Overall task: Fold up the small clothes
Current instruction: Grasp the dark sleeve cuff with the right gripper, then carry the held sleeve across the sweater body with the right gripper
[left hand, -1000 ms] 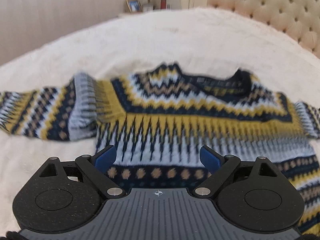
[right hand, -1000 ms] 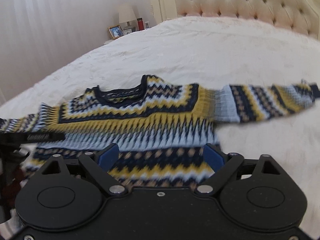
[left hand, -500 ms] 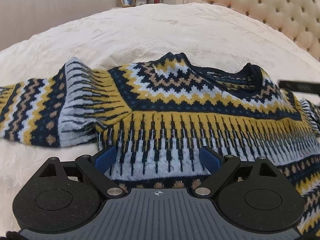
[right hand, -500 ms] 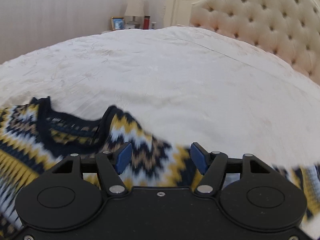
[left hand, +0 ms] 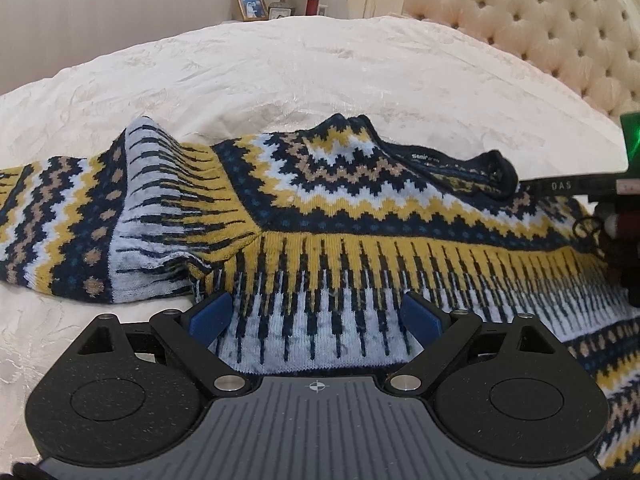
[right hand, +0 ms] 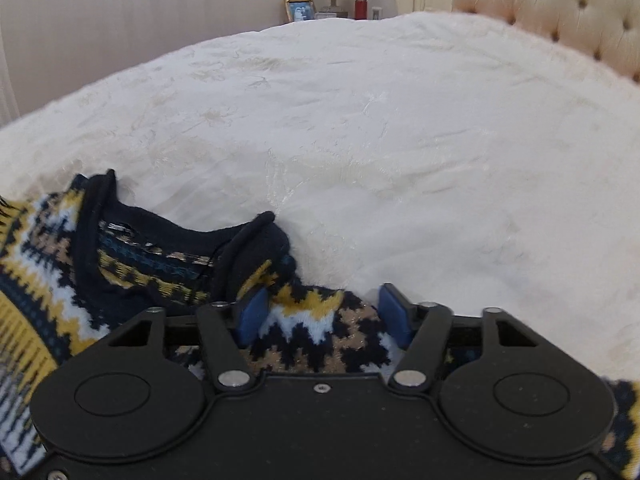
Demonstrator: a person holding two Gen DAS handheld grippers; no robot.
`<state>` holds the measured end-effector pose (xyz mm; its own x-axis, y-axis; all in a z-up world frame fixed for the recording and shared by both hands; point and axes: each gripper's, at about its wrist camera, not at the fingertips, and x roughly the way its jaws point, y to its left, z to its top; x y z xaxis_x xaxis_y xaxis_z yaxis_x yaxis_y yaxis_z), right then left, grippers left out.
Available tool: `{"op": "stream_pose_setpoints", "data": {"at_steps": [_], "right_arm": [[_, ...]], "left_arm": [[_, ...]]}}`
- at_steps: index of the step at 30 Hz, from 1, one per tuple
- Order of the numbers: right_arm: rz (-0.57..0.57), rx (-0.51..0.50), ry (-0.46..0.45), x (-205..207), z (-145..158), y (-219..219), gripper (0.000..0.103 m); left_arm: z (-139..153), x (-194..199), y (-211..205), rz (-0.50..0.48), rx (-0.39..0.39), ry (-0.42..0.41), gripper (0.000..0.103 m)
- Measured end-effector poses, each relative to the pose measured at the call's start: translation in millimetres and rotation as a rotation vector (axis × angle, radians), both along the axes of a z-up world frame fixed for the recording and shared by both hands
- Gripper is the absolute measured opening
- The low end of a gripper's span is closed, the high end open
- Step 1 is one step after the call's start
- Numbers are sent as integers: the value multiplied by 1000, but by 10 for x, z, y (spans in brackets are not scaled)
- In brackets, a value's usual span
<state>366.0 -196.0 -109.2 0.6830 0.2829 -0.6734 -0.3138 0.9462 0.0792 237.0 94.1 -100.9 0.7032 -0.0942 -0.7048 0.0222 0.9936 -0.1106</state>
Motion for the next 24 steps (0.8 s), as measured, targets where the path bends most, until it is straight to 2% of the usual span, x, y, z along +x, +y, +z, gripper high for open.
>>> {"op": "stream_pose_setpoints", "data": {"at_steps": [2,3,4,7,9,11,13,15,16,18,19,21,24], "right_arm": [[21,-1,3,-18,5,42,45],[35,2,4,-38,8,58,27],[41,0,6,-53,19,83,22],[11,-88,-49,-111,93,157,18],[-74,-168,-93,-50,133,131,18],[-147,-150,-66,68,123,47,17],[-152,-207,-52,131,56,126,17],[-155,-210,-32,141,30,183,18],[-171,-181,-41,121,65,160,26],[-209,-56,-66,25,193,-15,32],[-236,9,-74,-25,254,-138,49],[-318,114,-96,-163,378,-431,62],[-452,196,-105,-381,493,-922,63]], "left_arm": [[12,-1,16,1,-19,-6,92],[16,-1,28,1,-29,-9,92],[18,-2,37,3,-37,-11,92],[32,-4,64,6,-55,-17,92],[61,-25,85,14,-60,-30,92],[80,-33,96,25,-62,-43,92],[89,-40,109,40,-55,-59,92],[67,-30,99,39,-40,-55,92],[48,-24,87,34,-30,-45,92],[-8,8,41,19,11,-15,92],[-28,11,12,8,35,-12,92],[-47,14,-48,-3,74,-9,94],[-74,23,-69,-9,83,-4,98]]}}
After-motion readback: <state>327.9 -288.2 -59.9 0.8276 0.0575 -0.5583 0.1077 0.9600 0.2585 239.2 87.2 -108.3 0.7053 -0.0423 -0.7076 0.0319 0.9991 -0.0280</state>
